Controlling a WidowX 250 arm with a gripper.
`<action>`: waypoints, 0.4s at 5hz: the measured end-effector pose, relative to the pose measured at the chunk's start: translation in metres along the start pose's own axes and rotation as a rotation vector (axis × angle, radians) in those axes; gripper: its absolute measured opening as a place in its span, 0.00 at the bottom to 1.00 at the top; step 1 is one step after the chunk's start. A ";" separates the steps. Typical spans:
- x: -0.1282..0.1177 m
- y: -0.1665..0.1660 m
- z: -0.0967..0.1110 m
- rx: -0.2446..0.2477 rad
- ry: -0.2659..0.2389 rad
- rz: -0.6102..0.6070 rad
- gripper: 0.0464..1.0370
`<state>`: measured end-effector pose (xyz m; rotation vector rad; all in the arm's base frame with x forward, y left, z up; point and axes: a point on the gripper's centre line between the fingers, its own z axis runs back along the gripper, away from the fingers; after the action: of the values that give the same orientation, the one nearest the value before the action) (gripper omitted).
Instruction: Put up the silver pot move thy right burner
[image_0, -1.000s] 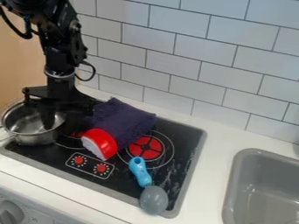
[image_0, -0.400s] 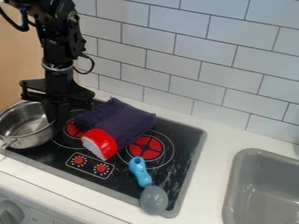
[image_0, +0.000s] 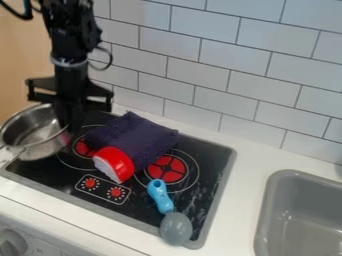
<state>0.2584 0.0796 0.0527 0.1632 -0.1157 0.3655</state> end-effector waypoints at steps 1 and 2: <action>-0.005 -0.016 0.022 -0.015 -0.022 -0.034 0.00; -0.005 -0.036 0.047 -0.032 -0.068 -0.083 0.00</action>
<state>0.2634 0.0364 0.0931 0.1479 -0.1812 0.2757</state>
